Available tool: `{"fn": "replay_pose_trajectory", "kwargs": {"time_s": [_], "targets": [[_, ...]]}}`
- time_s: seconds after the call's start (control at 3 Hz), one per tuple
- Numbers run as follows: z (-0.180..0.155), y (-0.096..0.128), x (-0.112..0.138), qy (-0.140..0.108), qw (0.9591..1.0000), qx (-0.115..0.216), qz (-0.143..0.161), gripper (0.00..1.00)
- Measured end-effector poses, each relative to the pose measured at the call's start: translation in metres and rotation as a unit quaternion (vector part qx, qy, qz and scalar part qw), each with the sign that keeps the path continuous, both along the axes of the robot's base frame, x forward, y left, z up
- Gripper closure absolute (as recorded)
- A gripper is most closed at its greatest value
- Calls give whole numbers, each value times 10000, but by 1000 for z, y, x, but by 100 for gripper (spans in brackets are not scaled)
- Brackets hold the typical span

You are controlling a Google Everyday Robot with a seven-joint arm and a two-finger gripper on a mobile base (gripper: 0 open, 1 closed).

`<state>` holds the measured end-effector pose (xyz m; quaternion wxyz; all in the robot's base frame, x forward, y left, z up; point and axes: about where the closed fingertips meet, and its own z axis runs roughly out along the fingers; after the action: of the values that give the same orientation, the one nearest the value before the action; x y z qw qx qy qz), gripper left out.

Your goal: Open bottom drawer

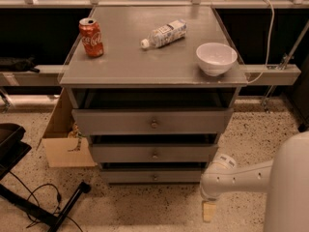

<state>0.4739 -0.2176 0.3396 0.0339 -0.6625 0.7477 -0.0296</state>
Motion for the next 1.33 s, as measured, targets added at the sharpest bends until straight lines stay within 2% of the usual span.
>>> {"fn": "replay_pose_trajectory", "kwargs": {"time_s": [0.33, 0.67, 1.0, 1.33], "targets": [[-5, 3, 2, 74, 10000, 14, -50, 0], [-12, 7, 1, 112, 9999, 21, 50, 0], [-54, 32, 14, -66, 9979, 413, 486, 0], [-81, 49, 30, -340, 9945, 574, 807, 0]]}}
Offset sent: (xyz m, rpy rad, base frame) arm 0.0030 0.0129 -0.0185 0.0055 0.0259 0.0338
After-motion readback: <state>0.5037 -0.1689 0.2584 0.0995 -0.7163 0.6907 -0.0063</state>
